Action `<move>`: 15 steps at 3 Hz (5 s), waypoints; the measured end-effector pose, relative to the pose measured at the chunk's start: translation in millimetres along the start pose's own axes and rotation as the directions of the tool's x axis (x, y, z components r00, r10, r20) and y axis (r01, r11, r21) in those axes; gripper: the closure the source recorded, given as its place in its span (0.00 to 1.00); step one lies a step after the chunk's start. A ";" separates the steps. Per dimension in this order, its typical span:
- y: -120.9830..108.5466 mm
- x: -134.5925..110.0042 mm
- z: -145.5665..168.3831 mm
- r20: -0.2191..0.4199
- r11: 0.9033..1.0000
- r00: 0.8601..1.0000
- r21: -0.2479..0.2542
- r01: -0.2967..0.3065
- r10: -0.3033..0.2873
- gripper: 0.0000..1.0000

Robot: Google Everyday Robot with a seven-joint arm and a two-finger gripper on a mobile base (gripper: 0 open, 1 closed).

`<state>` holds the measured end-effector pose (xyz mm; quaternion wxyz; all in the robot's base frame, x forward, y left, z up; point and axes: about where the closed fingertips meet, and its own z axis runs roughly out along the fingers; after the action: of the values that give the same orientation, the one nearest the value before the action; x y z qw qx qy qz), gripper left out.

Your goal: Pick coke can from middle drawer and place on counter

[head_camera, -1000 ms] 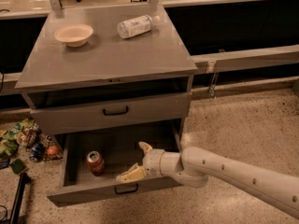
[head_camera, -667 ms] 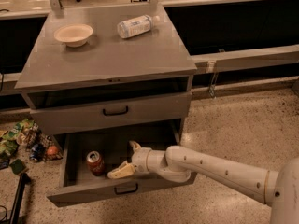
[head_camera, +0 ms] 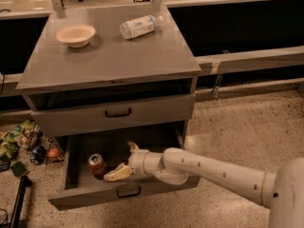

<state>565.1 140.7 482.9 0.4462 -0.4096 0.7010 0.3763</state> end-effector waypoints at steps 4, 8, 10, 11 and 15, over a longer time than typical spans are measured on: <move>3.3 -16.1 95.0 -0.071 0.981 0.979 -0.022 0.191 -0.192 0.00; 10.5 12.5 115.7 -0.085 0.980 0.977 -0.058 0.189 -0.194 0.65; 2.5 -2.7 95.9 0.000 0.984 0.984 0.001 0.180 -0.180 1.00; -8.7 -27.8 74.1 0.057 0.987 0.986 0.013 0.159 -0.160 1.00; 24.6 -87.5 -34.1 0.181 0.940 0.983 -0.331 0.087 -0.027 1.00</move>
Offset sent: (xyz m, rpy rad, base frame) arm 0.0379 0.0778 -0.0041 -0.0304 -0.1281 0.0345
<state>555.2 140.5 579.4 0.4396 -0.4657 0.5726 0.5118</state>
